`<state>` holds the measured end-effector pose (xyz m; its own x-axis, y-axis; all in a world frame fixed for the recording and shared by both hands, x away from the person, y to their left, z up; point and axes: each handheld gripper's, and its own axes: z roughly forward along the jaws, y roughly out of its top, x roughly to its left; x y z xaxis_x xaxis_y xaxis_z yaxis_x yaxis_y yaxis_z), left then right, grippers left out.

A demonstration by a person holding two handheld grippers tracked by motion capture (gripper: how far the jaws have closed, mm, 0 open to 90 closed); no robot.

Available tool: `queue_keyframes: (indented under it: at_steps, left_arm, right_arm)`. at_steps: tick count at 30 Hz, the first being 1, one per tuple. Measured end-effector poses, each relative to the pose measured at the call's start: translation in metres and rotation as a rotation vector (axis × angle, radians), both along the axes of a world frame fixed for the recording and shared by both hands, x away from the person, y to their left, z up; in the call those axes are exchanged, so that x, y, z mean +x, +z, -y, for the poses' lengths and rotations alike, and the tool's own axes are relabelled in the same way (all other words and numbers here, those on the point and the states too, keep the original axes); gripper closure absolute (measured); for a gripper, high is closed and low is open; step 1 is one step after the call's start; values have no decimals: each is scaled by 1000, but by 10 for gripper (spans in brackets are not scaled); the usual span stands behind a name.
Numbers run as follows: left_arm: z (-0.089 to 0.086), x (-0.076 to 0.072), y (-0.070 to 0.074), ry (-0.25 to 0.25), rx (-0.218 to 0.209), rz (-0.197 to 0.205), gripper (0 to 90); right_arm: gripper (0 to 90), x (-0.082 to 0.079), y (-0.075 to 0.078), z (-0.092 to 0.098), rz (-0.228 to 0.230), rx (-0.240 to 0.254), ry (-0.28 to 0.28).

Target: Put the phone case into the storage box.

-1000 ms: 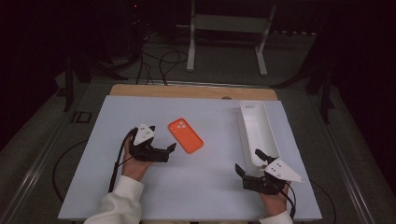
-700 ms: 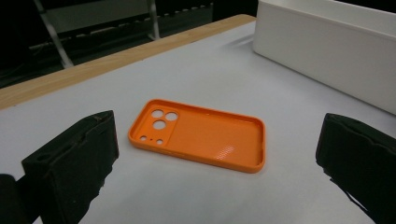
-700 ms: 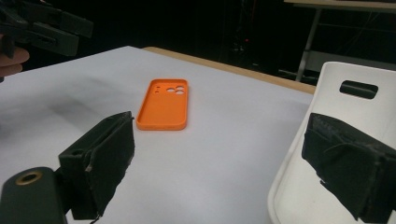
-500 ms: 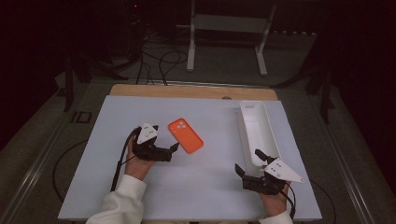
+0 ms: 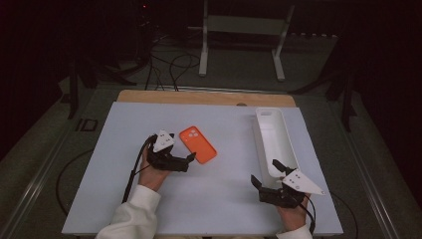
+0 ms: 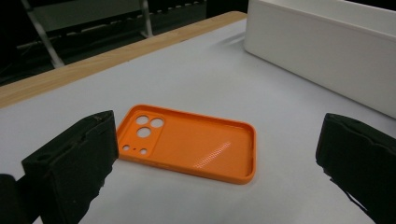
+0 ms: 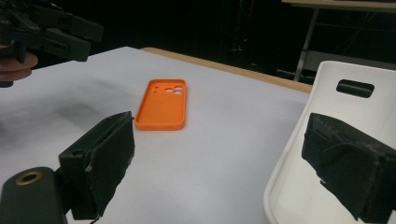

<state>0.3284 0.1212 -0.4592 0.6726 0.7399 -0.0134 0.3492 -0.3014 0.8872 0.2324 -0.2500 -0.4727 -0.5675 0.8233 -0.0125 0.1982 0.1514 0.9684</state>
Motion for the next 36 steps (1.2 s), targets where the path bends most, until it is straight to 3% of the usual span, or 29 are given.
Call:
queue_keyframes:
  at_steps: [23, 36]
  left_arm:
    - [17, 15, -10, -5, 45, -50, 1]
    - [26, 23, -15, 6, 44, -97, 42]
  right_arm:
    - [92, 1, -3, 0, -9, -7, -3]
    - [93, 1, -3, 0, -16, -6, -2]
